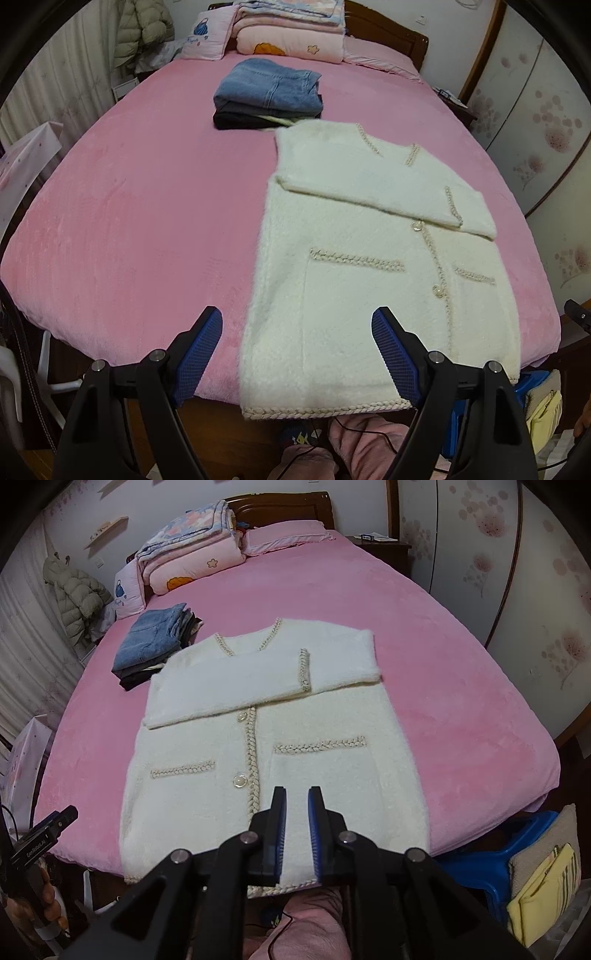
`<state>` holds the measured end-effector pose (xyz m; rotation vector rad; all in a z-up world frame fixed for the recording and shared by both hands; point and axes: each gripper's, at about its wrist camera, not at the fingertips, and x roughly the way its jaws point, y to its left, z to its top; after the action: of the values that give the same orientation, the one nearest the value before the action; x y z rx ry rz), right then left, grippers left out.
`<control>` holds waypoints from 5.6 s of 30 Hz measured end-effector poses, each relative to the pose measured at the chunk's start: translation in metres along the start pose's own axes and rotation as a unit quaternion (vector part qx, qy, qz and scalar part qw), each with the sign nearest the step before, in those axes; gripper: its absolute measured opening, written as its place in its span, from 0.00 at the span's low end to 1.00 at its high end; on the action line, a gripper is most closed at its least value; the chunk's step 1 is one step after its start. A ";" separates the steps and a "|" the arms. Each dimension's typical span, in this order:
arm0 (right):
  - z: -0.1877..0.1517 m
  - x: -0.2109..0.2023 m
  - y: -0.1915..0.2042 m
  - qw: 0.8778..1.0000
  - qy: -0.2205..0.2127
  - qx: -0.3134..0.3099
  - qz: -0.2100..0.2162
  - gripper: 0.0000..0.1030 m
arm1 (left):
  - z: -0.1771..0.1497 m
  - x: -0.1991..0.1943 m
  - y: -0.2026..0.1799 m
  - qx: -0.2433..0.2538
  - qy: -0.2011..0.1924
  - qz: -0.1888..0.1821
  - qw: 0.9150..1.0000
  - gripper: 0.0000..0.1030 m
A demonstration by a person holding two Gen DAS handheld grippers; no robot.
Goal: Fold large clothes
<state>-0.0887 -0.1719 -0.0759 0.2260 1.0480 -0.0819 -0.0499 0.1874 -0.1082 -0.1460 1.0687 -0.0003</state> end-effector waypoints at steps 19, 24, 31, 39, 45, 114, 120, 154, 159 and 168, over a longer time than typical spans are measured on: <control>-0.032 0.058 -0.051 0.998 0.013 0.063 -0.014 0.37 | -0.034 0.073 0.019 -0.002 0.059 0.033 0.998 0.80; -0.038 0.069 -0.066 0.998 -0.001 0.065 -0.026 0.39 | -0.045 0.093 0.023 -0.003 0.078 0.032 0.996 0.80; -0.043 0.089 -0.081 0.998 0.030 0.045 -0.035 0.55 | -0.060 0.114 0.037 -0.029 0.101 0.027 0.994 0.80; -0.063 0.110 -0.116 0.996 0.065 0.032 -0.056 0.55 | -0.079 0.135 0.047 -0.030 0.131 0.015 0.991 0.76; -0.074 0.126 -0.154 0.993 0.095 0.052 -0.054 0.55 | -0.089 0.143 0.057 -0.019 0.138 -0.004 0.990 0.73; 0.257 0.322 -0.132 0.989 0.131 0.002 0.070 0.23 | 0.253 0.281 0.040 -0.146 0.089 0.023 0.985 0.50; 0.262 0.348 -0.115 0.986 0.148 -0.026 0.070 0.30 | 0.252 0.293 0.037 -0.047 0.107 0.044 0.992 0.50; 0.305 0.251 -0.107 0.998 -0.024 0.032 0.055 0.07 | 0.314 0.243 -0.039 0.055 -0.059 0.112 0.990 0.05; 0.341 0.309 -0.098 0.999 -0.025 0.036 0.032 0.07 | 0.340 0.310 -0.037 0.025 -0.037 0.138 0.989 0.05; 0.328 0.408 -0.097 0.998 0.042 0.023 -0.048 0.09 | 0.319 0.388 -0.033 0.045 0.003 0.186 0.982 0.09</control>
<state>0.3763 -0.3233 -0.2859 0.2218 1.1415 -0.1854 0.4185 0.1654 -0.2926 0.1378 1.0873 0.2868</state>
